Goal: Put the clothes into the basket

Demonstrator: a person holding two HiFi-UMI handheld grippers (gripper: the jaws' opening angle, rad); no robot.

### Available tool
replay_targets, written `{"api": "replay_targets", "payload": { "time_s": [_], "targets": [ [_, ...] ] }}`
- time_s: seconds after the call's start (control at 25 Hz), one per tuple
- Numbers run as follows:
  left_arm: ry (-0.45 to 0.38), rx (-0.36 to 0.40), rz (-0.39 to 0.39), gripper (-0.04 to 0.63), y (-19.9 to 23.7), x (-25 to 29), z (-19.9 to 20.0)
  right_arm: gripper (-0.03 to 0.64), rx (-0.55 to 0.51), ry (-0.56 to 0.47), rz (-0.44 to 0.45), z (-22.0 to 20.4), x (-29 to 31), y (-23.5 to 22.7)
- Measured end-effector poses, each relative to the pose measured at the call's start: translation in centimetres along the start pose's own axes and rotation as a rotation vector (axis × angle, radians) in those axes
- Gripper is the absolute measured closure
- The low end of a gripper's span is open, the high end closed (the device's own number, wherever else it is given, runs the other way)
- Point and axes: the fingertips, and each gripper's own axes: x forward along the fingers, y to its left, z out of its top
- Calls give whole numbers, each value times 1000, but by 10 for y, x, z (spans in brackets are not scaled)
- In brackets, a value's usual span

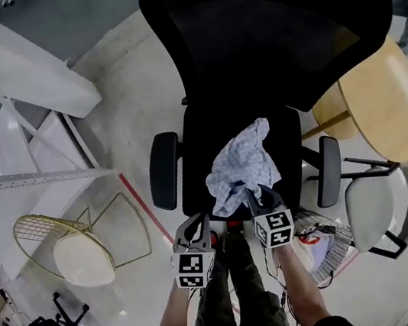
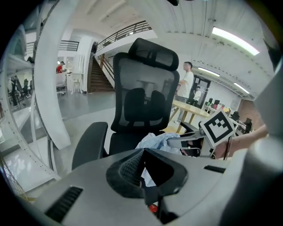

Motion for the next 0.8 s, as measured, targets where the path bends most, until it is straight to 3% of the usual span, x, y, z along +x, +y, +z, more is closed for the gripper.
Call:
{"api": "replay_targets", "payload": {
  "time_s": [0.8],
  "targets": [
    [-279,216,-72,589,-14,-141,169,523,-49,-376,-161,197,-200,69]
  ]
}}
